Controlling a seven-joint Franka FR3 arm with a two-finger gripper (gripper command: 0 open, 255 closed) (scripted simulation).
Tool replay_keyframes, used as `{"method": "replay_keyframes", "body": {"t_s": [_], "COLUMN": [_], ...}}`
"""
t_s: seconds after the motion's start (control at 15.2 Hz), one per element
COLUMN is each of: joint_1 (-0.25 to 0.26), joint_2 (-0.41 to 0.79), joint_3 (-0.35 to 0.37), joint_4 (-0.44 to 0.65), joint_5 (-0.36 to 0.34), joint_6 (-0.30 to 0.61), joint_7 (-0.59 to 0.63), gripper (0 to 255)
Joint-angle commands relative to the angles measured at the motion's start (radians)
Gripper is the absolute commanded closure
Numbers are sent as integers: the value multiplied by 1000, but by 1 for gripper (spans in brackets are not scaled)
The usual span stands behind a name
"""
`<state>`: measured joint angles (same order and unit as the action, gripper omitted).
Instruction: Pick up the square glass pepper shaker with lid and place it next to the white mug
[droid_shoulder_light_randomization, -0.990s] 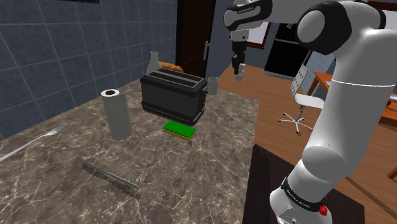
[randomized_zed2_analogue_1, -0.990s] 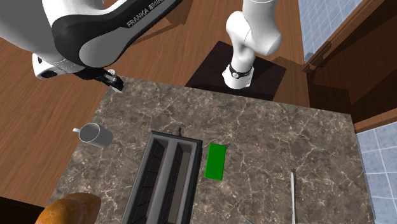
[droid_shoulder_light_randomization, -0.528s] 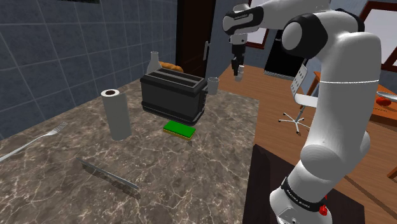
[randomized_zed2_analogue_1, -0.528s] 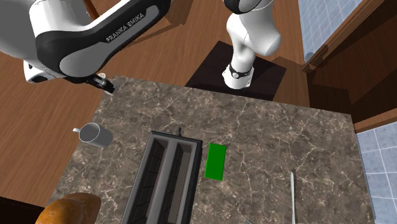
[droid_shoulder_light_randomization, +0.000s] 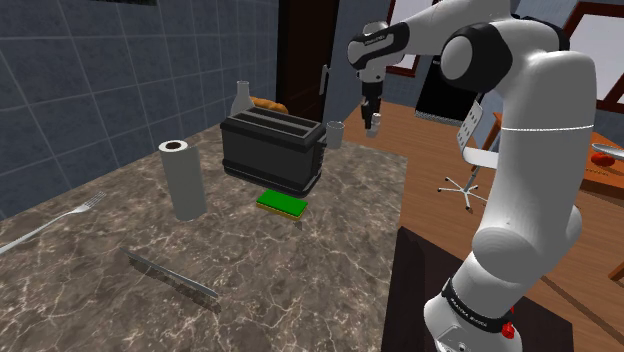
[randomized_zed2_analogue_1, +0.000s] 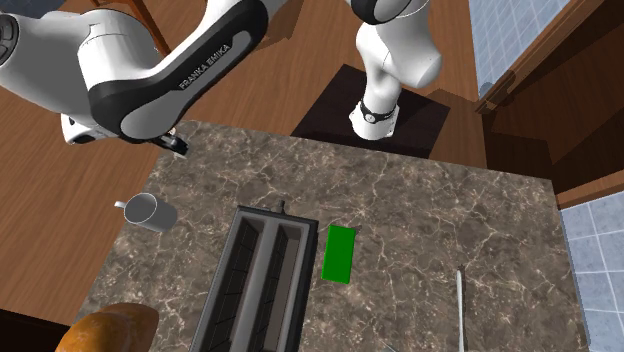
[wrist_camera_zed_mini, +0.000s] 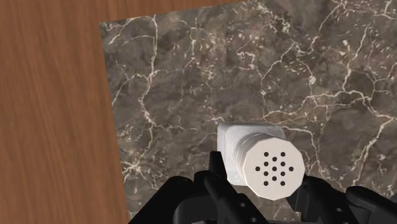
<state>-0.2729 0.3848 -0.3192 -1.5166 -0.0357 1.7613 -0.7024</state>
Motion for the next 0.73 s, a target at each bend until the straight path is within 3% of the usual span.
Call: {"method": "replay_keyframes", "body": {"t_s": [0.0,0.66], "joint_1": [0,-1], "joint_2": [5,40], "joint_3": [1,6], "joint_4": [-19,-105], "joint_5": [1,9], "joint_6": [25,143], "joint_7": [2,10], "gripper": [255,255]}}
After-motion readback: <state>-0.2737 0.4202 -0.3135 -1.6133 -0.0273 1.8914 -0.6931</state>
